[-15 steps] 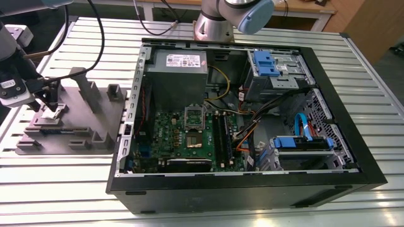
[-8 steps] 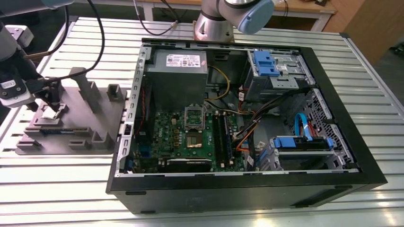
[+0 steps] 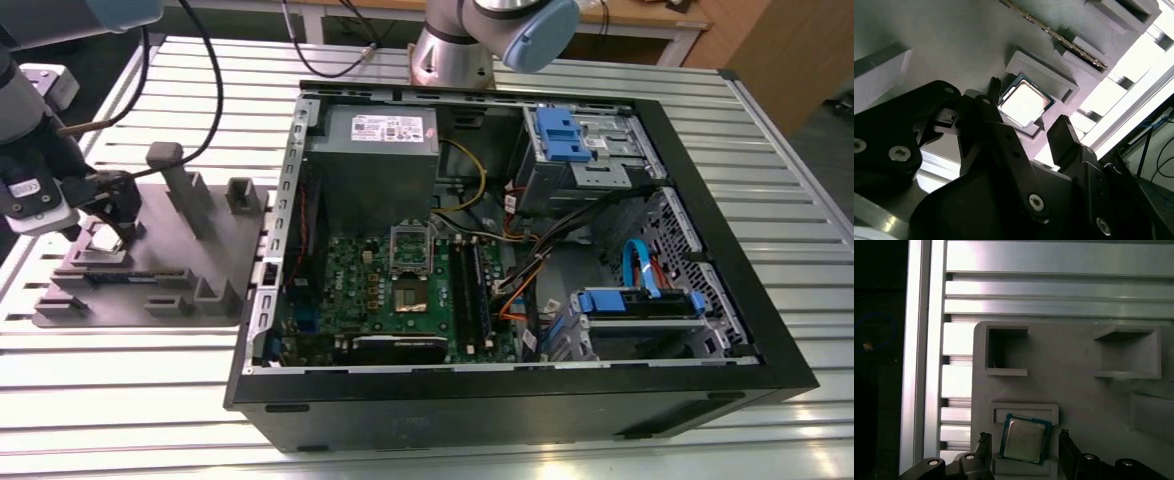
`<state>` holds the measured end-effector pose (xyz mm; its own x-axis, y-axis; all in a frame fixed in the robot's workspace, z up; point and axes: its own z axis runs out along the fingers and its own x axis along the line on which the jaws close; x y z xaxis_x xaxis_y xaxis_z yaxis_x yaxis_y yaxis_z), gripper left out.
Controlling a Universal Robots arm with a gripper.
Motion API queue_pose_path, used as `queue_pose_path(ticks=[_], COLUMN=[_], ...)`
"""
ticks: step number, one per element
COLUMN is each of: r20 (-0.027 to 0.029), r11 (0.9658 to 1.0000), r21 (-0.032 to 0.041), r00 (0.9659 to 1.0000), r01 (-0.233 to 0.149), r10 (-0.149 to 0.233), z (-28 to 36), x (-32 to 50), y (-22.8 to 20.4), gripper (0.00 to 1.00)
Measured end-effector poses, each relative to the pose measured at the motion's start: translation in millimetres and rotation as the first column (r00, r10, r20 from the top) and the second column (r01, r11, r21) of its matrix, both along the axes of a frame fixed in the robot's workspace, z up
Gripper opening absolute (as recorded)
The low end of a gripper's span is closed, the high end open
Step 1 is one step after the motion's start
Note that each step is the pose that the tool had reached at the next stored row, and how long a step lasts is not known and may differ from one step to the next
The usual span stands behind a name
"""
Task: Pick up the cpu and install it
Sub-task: 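Pick up the cpu and move it towards the insertion slot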
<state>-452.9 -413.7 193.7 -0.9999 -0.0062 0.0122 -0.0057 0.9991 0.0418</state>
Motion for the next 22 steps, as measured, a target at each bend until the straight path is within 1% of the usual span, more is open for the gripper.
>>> queue_pose_path(ticks=[6,16,17,19,20,21,22], r20=[-0.0001,-0.0001,-0.0001,-0.0003,-0.0003,-0.0003,-0.0002], r11=[1.0000,1.0000,1.0000,1.0000,1.0000,1.0000,1.0000], r21=[0.0000,0.0000,0.0000,-0.0001,-0.0002,-0.0002,-0.0001], r00=[1.0000,1.0000,1.0000,1.0000,1.0000,1.0000,1.0000], r01=[0.008,0.009,0.009,0.009,0.009,0.009,0.009], r10=[-0.008,-0.009,-0.009,-0.009,-0.009,-0.009,-0.009], z=[-5.5,-9.8,-10.1,-10.6,-10.7,-10.7,-10.8], x=[-1.0,-1.0,-1.0,-1.0,-1.0,-1.0,-1.0], y=[0.0,0.2,0.2,0.2,0.1,0.1,0.2], gripper=[0.64,0.64,0.63,0.50,0.50,0.47,0.47])
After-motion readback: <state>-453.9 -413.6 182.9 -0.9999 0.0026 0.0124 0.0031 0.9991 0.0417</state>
